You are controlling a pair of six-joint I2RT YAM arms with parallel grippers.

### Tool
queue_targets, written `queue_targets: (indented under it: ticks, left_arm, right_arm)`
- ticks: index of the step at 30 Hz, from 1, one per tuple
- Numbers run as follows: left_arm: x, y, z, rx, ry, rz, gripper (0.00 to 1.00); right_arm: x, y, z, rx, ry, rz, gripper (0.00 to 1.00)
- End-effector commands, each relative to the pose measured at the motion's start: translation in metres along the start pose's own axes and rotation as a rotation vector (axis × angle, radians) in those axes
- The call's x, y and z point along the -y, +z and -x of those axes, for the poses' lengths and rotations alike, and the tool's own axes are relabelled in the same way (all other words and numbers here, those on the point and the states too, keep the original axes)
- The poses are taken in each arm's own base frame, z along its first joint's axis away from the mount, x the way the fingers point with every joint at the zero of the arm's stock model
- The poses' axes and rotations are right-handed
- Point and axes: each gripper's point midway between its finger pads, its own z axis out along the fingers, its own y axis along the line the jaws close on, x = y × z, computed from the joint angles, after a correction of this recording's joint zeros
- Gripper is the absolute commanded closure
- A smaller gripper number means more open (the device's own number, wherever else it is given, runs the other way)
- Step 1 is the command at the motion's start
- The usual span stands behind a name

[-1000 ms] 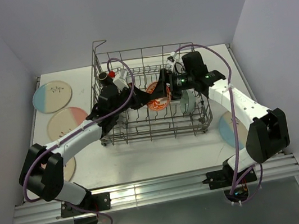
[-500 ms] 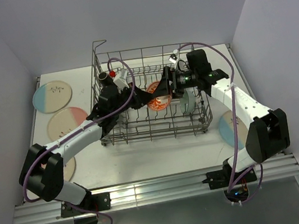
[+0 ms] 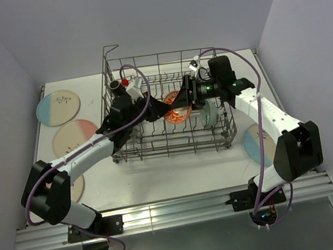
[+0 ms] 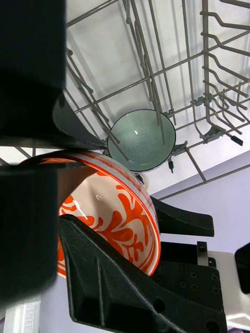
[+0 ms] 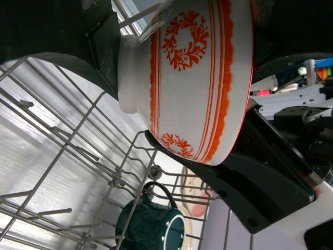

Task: Load the mixed dishes into the dish rack
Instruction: Pass the bowl from the left arm to the right

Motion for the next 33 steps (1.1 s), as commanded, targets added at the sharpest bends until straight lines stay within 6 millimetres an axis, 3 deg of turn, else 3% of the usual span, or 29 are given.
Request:
queue_targets:
  ticks: [1, 5, 21, 30, 32, 33]
  left_arm:
    - [0.026, 0.0, 0.015, 0.039, 0.017, -0.08, 0.77]
    - [0.025, -0.001, 0.016, 0.043, 0.012, -0.071, 0.58]
    - [0.03, -0.013, 0.026, 0.076, 0.039, -0.065, 0.43]
    - [0.028, -0.022, 0.027, 0.079, 0.051, -0.06, 0.43]
    - [0.026, -0.021, 0.024, 0.074, 0.043, -0.061, 0.45]
    - [0.025, -0.021, 0.023, 0.071, 0.039, -0.063, 0.52]
  right_arm:
    - [-0.039, -0.015, 0.012, 0.041, -0.073, 0.122, 0.64]
    - [-0.036, -0.017, 0.015, 0.05, -0.07, 0.118, 0.66]
    - [-0.026, -0.021, 0.022, 0.07, -0.068, 0.094, 0.69]
    - [-0.021, -0.022, 0.024, 0.077, -0.079, 0.079, 0.69]
    - [-0.022, -0.022, 0.024, 0.077, -0.081, 0.083, 0.68]
    - [-0.022, -0.023, 0.024, 0.078, -0.079, 0.084, 0.68]
